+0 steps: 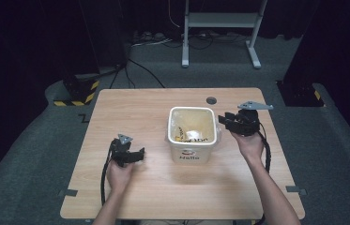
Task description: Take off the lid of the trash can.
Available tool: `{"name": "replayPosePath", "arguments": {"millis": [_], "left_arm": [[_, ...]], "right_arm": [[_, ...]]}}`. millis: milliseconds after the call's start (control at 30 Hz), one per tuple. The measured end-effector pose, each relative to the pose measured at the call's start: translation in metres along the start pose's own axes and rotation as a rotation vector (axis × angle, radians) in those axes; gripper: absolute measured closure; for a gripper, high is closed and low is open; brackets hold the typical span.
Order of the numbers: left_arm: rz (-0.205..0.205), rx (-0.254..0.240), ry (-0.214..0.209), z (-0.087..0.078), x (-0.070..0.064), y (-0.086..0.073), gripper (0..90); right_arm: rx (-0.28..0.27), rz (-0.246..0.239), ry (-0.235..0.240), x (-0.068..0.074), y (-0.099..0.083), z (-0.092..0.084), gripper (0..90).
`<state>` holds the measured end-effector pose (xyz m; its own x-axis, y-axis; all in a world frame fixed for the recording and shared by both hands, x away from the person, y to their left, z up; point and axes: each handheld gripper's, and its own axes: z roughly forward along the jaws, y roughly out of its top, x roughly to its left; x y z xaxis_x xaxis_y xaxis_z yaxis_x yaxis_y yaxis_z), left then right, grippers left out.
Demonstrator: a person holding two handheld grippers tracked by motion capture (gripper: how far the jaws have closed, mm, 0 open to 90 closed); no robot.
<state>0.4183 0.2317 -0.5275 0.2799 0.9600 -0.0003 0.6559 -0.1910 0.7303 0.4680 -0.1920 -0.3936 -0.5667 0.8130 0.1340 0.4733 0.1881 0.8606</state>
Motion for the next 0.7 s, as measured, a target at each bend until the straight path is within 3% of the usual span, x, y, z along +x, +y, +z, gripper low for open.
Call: {"name": "replayPosePath", "arguments": {"millis": [333,700], "left_arm": [[0.001,0.000,-0.001,0.000,0.000,0.000,16.4],[0.000,-0.001,-0.001,0.000,0.000,0.000,16.7]], "right_arm": [[0.008,-0.014,-0.005,0.004,0.010,0.008,61.3],[0.009,0.001,-0.005,0.003,0.017,0.016,61.4]]}}
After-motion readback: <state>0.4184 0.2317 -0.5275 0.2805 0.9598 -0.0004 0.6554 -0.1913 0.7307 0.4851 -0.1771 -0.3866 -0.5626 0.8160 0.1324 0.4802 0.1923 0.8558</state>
